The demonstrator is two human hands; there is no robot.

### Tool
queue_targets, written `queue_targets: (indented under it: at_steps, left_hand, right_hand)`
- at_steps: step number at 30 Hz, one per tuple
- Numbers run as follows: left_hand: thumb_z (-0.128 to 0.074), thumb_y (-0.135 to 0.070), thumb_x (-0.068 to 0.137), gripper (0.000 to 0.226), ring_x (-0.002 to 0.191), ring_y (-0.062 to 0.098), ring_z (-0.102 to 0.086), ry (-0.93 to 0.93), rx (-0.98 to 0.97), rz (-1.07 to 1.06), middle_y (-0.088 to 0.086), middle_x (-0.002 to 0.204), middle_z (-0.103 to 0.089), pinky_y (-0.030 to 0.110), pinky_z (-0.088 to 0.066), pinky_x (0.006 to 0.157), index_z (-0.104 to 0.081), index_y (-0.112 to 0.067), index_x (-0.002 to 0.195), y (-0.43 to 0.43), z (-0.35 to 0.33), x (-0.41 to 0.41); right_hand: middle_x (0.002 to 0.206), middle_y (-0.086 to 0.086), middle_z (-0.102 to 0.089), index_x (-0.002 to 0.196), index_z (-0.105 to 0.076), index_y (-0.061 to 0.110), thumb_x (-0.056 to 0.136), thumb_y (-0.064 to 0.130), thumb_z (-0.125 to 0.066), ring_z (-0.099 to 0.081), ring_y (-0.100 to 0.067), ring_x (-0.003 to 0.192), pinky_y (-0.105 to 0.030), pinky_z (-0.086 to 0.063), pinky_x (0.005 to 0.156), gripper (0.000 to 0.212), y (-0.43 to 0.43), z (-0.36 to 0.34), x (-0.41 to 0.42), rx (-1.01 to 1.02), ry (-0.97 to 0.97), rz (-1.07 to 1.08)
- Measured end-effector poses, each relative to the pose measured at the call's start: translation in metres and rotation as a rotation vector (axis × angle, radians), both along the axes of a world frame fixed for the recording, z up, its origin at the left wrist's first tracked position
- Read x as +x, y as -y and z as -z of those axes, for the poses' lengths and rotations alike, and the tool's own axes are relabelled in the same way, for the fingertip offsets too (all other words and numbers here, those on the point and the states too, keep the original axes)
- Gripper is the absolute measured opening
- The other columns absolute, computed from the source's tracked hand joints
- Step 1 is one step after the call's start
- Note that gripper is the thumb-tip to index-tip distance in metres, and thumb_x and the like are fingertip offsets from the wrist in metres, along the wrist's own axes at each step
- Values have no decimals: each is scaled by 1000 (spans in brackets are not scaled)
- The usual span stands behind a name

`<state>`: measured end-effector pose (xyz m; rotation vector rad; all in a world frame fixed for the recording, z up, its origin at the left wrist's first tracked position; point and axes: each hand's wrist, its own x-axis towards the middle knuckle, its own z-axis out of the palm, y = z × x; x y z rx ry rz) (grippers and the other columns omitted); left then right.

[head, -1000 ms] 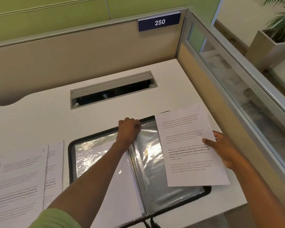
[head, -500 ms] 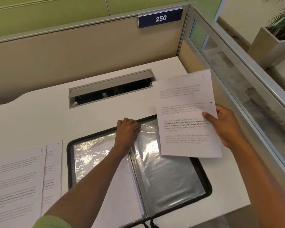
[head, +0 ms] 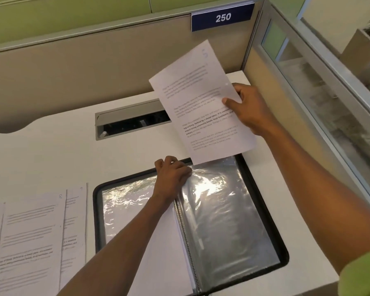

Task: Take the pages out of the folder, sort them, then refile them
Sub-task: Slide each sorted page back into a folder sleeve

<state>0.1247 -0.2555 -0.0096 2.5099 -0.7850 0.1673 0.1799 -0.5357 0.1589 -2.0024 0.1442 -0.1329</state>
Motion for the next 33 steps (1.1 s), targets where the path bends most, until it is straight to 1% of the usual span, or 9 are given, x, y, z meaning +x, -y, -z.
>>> queue_targets:
  at_steps: [4, 9, 11, 14, 19, 24, 28, 31, 33]
  left_hand:
    - [-77, -32, 93, 5, 108, 17, -48, -22, -33, -9, -15, 98, -76, 38, -21, 88, -80, -30, 95, 1, -2, 4]
    - [-75, -31, 94, 8, 109, 17, -48, -57, -63, -18, -14, 100, -74, 41, -24, 90, -80, -28, 98, -1, -1, 9]
    - [-74, -29, 94, 9, 110, 15, -47, -64, -81, -15, -12, 102, -73, 42, -26, 89, -80, -26, 99, -2, -2, 10]
    - [-75, -29, 93, 9, 110, 15, -48, -94, -96, -25, -13, 103, -72, 42, -27, 89, -80, -27, 101, -3, -2, 12]
    - [-76, -33, 93, 6, 104, 9, -49, -207, -153, -64, -19, 98, -72, 35, -20, 87, -80, -32, 99, 0, -2, 18]
    - [-73, -30, 96, 5, 104, 11, -49, -315, -134, -87, -18, 99, -73, 40, -24, 89, -77, -33, 94, 6, -2, 22]
    - [-65, -28, 95, 10, 101, 14, -51, -338, -51, -86, -15, 93, -71, 38, -22, 85, -74, -33, 94, 14, 2, 21]
    - [-66, -37, 92, 12, 101, 14, -58, -353, -64, -99, -18, 91, -71, 36, -21, 82, -72, -34, 102, 27, 0, 20]
    - [-68, -41, 93, 18, 101, 14, -59, -361, -73, -76, -18, 94, -72, 36, -21, 82, -73, -33, 109, 41, -4, 19]
  right_hand:
    - [117, 2, -73, 124, -70, 15, 100, 17, -64, -71, -11, 100, -32, -60, 85, 24, -14, 10, 18, -69, -45, -68]
    - [122, 3, -70, 132, -65, 15, 101, 21, -64, -70, -7, 95, -17, -57, 72, 32, -27, 23, 30, -55, -128, -145]
    - [123, 2, -71, 133, -64, 16, 101, 22, -64, -71, -10, 96, -20, -58, 72, 33, -31, 29, 36, -47, -173, -178]
    - [123, -1, -70, 132, -64, 15, 101, 20, -64, -72, -16, 99, -31, -61, 81, 31, -39, 38, 44, -55, -240, -234]
    - [126, -2, -69, 134, -62, 13, 101, 18, -64, -68, -8, 92, -17, -56, 65, 34, -53, 52, 55, -62, -308, -271]
    - [127, -3, -67, 138, -58, 13, 101, 14, -63, -64, -2, 82, -13, -51, 56, 37, -60, 72, 54, -27, -398, -209]
    - [132, -8, -66, 142, -55, 12, 104, 15, -57, -68, -12, 90, -23, -53, 65, 38, -57, 90, 47, -4, -459, -183]
    - [132, -12, -66, 141, -56, 10, 106, 13, -53, -68, -23, 101, -34, -57, 80, 35, -49, 100, 42, 18, -507, -140]
    - [129, -13, -67, 139, -57, 10, 107, 13, -52, -68, -25, 101, -39, -58, 87, 33, -45, 105, 39, 39, -535, -122]
